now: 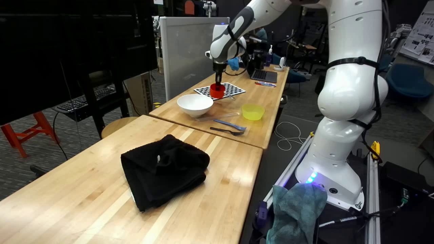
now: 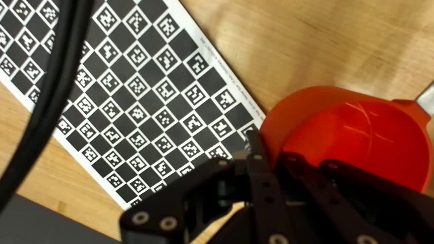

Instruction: Pick up the small orange pot and put it inside the white bowl

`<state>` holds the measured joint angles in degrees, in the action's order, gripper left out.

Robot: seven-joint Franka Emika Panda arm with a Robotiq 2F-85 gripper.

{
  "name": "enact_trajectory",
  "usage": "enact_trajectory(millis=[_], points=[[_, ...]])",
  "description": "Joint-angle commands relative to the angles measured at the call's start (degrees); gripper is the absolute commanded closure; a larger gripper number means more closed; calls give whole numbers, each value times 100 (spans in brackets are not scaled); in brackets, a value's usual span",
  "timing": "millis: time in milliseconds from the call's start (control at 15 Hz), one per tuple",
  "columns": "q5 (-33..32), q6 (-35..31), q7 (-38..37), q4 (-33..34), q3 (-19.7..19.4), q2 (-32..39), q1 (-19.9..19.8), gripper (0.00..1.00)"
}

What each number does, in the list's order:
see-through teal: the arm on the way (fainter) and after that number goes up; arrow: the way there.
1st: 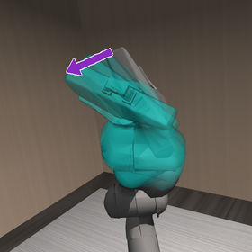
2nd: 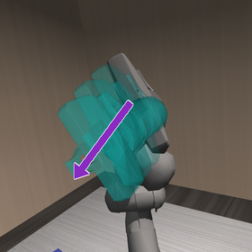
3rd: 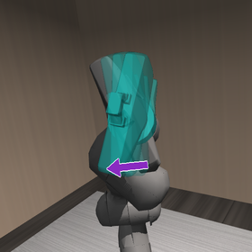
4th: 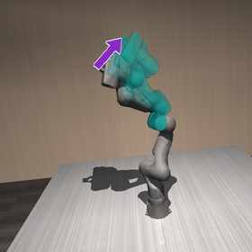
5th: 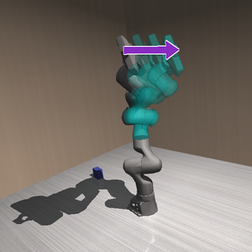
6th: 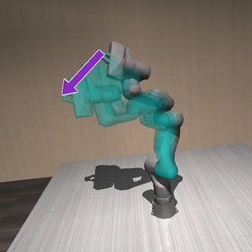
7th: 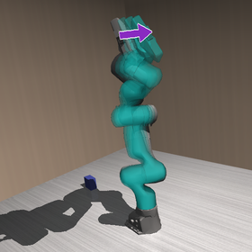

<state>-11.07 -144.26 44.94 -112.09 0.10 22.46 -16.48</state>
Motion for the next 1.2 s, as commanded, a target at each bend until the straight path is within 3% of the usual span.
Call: enact_trajectory(millis=[0, 533, 1133], points=[[-76, -279, 87, -960, -156, -853, 154, 99], [-852, -510, -375, -1980, -416, -1786, 652, 99], [-1614, -177, -1007, -2404, -278, -2599, 1165, 99]])
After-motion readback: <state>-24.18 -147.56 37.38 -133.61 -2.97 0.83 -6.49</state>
